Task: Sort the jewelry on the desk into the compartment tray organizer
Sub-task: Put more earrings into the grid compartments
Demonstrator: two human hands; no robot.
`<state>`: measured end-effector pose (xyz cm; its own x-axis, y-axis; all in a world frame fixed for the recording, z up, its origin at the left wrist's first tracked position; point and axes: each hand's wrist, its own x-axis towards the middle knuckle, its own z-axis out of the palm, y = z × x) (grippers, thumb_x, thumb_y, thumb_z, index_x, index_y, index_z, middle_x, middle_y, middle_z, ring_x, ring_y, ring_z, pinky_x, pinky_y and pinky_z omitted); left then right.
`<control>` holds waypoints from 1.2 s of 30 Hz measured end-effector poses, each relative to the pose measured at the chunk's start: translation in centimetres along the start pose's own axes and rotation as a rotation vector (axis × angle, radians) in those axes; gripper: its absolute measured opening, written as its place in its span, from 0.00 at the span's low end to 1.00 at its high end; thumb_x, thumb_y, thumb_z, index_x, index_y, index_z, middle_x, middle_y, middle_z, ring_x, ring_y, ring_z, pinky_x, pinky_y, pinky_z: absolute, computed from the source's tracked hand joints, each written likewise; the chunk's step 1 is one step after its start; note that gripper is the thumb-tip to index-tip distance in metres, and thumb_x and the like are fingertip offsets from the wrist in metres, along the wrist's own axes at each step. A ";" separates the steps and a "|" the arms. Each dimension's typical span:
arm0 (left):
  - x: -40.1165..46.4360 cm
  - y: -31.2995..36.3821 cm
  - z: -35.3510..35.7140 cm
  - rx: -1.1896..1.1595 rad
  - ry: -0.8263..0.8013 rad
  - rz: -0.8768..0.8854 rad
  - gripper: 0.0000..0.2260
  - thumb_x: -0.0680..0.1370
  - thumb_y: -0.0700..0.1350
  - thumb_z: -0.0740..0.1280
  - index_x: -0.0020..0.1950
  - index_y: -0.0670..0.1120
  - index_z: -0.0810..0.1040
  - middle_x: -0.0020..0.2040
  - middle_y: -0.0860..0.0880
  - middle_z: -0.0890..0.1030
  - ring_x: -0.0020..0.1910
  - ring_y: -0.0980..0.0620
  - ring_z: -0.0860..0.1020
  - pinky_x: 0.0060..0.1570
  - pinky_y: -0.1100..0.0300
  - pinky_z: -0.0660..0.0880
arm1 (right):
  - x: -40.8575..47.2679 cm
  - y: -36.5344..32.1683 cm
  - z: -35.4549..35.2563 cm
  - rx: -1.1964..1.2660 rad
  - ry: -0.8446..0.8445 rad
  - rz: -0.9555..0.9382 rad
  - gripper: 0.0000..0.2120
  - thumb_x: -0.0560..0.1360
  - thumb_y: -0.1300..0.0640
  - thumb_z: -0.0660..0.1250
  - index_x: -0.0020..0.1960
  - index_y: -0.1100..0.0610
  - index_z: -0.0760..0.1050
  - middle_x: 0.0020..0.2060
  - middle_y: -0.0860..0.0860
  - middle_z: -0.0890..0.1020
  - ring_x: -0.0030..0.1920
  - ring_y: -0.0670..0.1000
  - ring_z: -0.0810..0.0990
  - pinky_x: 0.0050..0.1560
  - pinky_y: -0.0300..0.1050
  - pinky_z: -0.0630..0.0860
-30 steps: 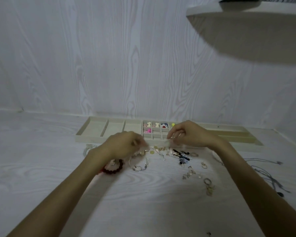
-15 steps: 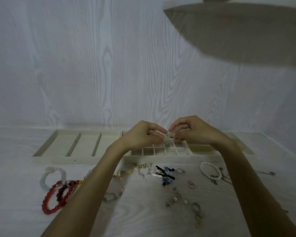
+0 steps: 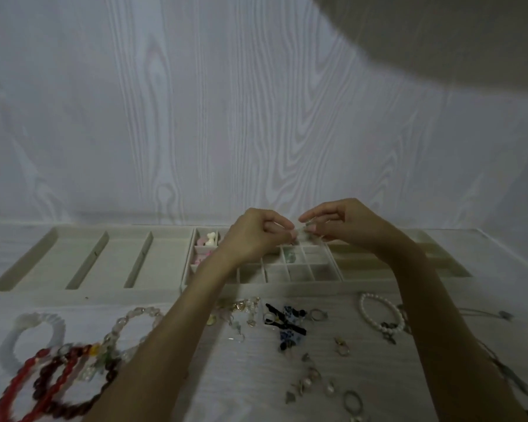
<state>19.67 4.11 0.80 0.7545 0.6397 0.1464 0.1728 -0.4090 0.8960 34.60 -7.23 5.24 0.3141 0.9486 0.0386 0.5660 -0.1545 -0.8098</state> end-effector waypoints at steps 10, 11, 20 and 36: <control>-0.7 -0.6 2.1 0.471 0.170 -0.024 0.07 0.72 0.55 0.72 0.45 0.54 0.84 0.45 0.54 0.84 0.46 0.55 0.80 0.41 0.60 0.74 | 1.2 2.1 1.9 -0.255 0.125 0.091 0.06 0.66 0.62 0.76 0.43 0.56 0.84 0.32 0.49 0.82 0.36 0.46 0.81 0.36 0.33 0.76; -0.7 -0.7 2.2 0.497 0.175 -0.021 0.07 0.72 0.55 0.72 0.45 0.54 0.85 0.47 0.53 0.84 0.48 0.53 0.80 0.43 0.60 0.74 | 1.3 2.4 2.0 -0.270 0.119 0.082 0.06 0.66 0.62 0.76 0.44 0.56 0.85 0.34 0.50 0.83 0.38 0.46 0.81 0.39 0.34 0.77; -0.4 -1.2 2.4 0.595 0.114 0.056 0.10 0.75 0.55 0.69 0.50 0.53 0.85 0.47 0.52 0.83 0.55 0.48 0.73 0.53 0.52 0.73 | 2.0 3.7 2.6 -0.340 0.066 -0.004 0.08 0.71 0.61 0.71 0.49 0.54 0.84 0.41 0.54 0.85 0.31 0.39 0.75 0.29 0.26 0.66; -0.4 -0.4 1.8 0.759 -0.040 0.092 0.10 0.76 0.54 0.65 0.49 0.53 0.84 0.51 0.52 0.81 0.57 0.50 0.69 0.47 0.57 0.65 | 0.9 1.6 0.7 -0.559 -0.046 0.025 0.20 0.76 0.68 0.56 0.53 0.51 0.82 0.61 0.56 0.78 0.48 0.59 0.80 0.52 0.52 0.77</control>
<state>20.47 2.86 -0.35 0.8067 0.5632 0.1789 0.4847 -0.8038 0.3450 35.23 -6.37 3.55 0.3065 0.9518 -0.0122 0.8807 -0.2884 -0.3757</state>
